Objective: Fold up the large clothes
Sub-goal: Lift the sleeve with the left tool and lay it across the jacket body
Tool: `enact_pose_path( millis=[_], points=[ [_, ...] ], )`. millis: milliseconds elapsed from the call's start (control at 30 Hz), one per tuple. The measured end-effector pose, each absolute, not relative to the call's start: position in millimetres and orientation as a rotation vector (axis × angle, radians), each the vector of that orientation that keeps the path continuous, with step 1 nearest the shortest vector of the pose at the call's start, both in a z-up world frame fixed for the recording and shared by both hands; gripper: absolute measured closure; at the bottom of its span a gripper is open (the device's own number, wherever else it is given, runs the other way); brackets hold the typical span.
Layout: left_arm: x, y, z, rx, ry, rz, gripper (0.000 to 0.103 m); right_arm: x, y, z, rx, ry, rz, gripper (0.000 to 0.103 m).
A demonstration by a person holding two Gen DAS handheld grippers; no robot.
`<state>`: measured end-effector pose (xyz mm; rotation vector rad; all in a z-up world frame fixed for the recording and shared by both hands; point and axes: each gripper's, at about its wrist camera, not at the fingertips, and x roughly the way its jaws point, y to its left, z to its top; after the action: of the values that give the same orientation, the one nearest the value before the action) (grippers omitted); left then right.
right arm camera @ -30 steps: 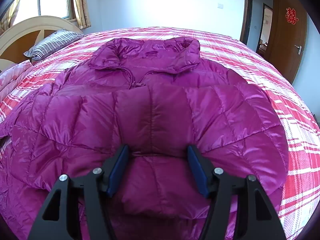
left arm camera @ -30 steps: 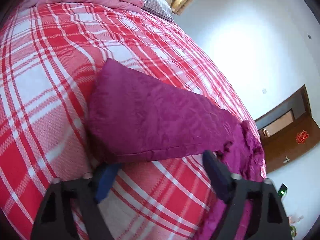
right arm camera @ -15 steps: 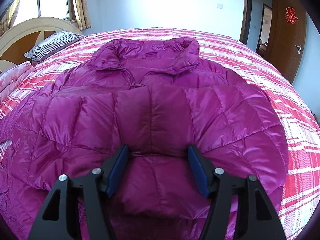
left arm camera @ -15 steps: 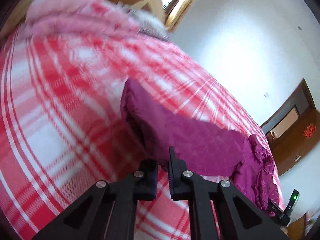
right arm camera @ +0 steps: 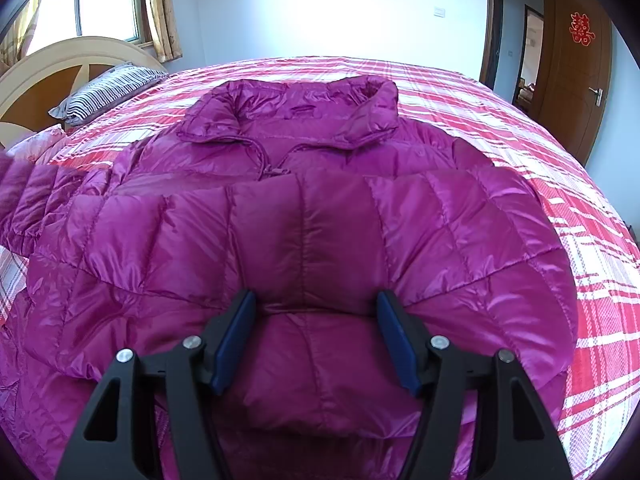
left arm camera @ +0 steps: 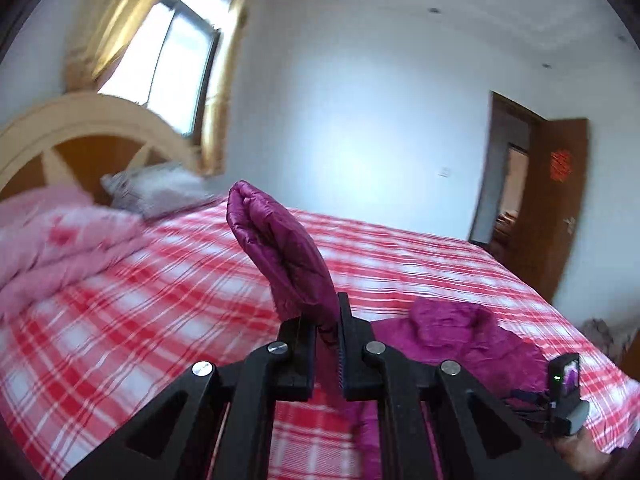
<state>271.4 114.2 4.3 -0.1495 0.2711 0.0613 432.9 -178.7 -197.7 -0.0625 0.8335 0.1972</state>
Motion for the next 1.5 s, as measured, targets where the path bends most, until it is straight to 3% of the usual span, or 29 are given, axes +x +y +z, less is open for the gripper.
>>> enact_pose_path(
  millis=[333,667,867,900,933,967,1033,1100,1267,1500],
  points=[
    [309.9,-5.1,-40.1,-0.049,0.385,-0.202,0.095,432.9,-182.1,-197.9,-0.034,0.829,0.210,0.035],
    [339.9,-58.7,-93.6,-0.040,0.554,-0.282,0.095,433.4,-188.4,-197.9,0.012,0.819,0.226,0.033],
    [316.3,-85.8,-76.5,0.080,0.525,-0.304,0.091,435.2,-191.9,-198.1,0.033,0.820,0.228,0.030],
    [308.2,-84.0,-67.9,0.084,0.483,-0.319,0.088,435.3,-192.1,-198.1,0.033,0.820,0.229,0.030],
    [301.1,-79.3,-58.7,0.077,0.444,-0.325,0.074,435.3,-192.4,-198.1,0.034,0.820,0.230,0.030],
    [296.9,-74.8,-52.2,0.064,0.418,-0.322,0.046,435.4,-192.7,-198.2,0.035,0.820,0.230,0.030],
    [290.8,-56.6,-37.3,0.017,0.342,-0.260,0.007,435.5,-193.0,-198.2,0.036,0.819,0.230,0.030],
    [289.7,-38.1,-30.9,-0.026,0.292,-0.200,0.005,435.6,-193.0,-198.2,0.035,0.819,0.229,0.030],
    [323.4,0.9,-49.0,-0.093,0.393,-0.075,0.005,435.8,-193.5,-197.9,0.033,0.819,0.226,0.029],
    [395.1,13.0,-133.4,-0.028,0.748,0.095,0.005,436.0,-194.0,-197.7,0.035,0.817,0.225,0.029]
  ],
)
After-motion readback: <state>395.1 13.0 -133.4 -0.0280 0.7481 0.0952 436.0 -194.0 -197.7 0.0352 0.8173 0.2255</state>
